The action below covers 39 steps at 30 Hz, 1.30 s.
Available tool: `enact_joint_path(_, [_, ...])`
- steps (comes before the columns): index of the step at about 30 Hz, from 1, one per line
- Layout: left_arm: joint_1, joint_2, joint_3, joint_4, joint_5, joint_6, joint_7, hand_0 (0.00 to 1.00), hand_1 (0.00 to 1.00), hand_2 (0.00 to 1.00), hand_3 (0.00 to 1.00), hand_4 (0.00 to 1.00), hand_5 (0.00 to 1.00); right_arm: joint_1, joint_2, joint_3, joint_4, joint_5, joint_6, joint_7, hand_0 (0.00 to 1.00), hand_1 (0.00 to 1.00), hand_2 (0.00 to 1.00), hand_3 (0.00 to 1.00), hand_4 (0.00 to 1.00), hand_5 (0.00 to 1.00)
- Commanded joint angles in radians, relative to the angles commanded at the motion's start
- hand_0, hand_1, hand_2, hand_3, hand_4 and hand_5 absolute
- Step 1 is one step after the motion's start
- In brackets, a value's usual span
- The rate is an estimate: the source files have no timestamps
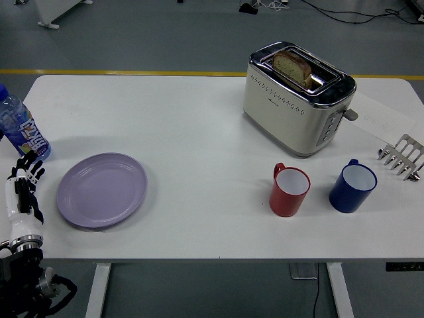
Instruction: Push plate across desktop
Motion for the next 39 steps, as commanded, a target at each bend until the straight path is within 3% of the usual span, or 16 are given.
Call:
enact_joint_path(7, [-0.024,0.030,0.087,0.005,-0.068,-0.010,0.004,0.791,0.822,0.860,0.795,0.464,0.998,0.002,0.000,0.000,0.000,-0.001,0.000,0.000,0.576,0.536,0.609,0.609,0.134,0.633])
enact_joint_path(14, [-0.044,0.040,0.135,0.020,-0.101,-0.016,0.004,0.784,0.816,0.860,0.789,0.450,0.998,0.005,0.000,-0.001,0.000,0.000,0.001,-0.002,0.576,0.536,0.609,0.609,0.133,0.632])
enact_joint_path(39, [-0.070,0.040,0.270,0.008,-0.192,-0.016,-0.006,0.776,0.809,0.856,0.781,0.437,0.998,-0.003,0.000,0.003,0.002,-0.023,0.013,-0.009,0.576,0.536,0.611,0.613,0.130,0.626])
